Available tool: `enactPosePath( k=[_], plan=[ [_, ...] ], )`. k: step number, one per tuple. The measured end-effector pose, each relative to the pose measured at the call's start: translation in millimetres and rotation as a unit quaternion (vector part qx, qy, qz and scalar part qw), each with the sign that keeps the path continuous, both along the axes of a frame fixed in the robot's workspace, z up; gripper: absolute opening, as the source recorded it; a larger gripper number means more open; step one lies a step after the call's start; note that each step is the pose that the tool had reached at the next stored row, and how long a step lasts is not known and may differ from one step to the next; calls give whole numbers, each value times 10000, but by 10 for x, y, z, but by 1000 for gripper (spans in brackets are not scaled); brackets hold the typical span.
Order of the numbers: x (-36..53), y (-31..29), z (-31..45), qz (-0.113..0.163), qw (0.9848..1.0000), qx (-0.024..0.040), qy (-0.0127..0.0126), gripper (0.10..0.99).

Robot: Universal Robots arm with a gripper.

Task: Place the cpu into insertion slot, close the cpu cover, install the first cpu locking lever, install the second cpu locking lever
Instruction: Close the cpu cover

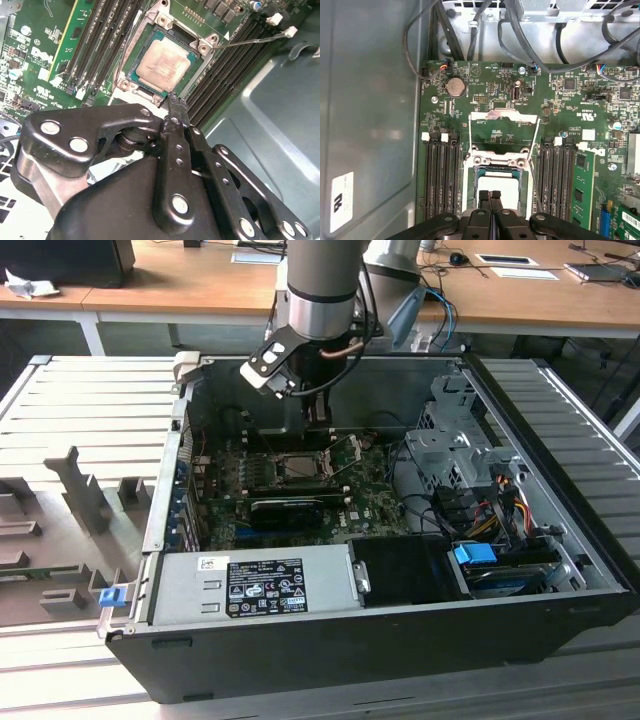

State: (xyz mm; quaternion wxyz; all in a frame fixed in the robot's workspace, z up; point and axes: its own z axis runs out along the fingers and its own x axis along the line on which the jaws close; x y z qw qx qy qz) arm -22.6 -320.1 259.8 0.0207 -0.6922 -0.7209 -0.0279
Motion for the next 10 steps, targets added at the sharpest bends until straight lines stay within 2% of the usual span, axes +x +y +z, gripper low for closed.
enactPosePath(
  k=[3,5,10],
  plan=[
    [0,1,63,0,10000,0,0,106],
    [17,1,63,4,10000,4,0,106],
    [124,1,64,12,10000,2,0,106]
  ],
)
